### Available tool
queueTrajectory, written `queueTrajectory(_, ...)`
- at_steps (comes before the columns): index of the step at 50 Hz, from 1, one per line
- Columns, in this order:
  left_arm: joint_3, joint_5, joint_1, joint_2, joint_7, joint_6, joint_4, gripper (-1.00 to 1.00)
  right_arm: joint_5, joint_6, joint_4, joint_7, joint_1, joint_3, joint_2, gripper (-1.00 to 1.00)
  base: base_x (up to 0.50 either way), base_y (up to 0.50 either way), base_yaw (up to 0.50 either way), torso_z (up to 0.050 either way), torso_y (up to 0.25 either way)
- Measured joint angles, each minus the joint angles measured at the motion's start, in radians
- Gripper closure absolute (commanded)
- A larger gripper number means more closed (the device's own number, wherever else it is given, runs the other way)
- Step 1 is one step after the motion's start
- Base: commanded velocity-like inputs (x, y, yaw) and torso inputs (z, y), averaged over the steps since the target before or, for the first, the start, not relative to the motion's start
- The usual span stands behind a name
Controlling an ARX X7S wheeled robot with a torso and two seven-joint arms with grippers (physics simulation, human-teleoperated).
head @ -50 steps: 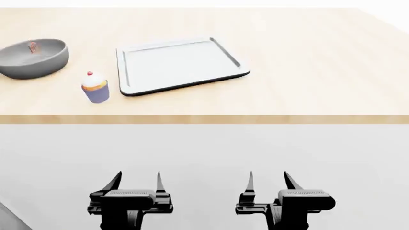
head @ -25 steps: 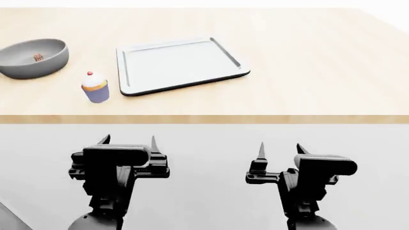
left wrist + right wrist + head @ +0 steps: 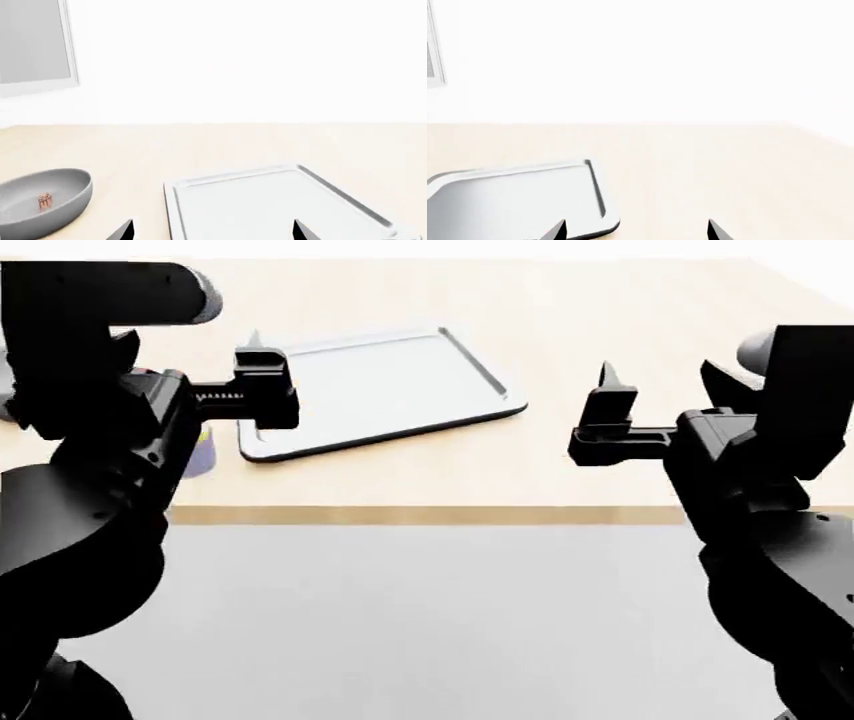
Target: Pick up the bowl with cake and place it on the tray. Pick up the cupcake and place it on the tray.
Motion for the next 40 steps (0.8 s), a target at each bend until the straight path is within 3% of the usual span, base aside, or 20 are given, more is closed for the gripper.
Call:
queueTrajectory(15, -0.022, -0.265, -0.140, -0.095, -0.163, -0.011, -0.082, -1.00, 0.405, 0.106, 0.007, 0.286, 0.145, 0.041, 0.115, -1.00, 0.41, 0.34, 0.00, 0.000, 0.000)
queueTrajectory(40, 0.008, -0.339, -0.170, -0.149, -0.206, 0.029, -0.109, -1.00, 0.606, 0.099, 0.026, 0.447, 0.203, 0.030, 0.188, -1.00, 0.30, 0.50, 0.00, 0.000, 0.001)
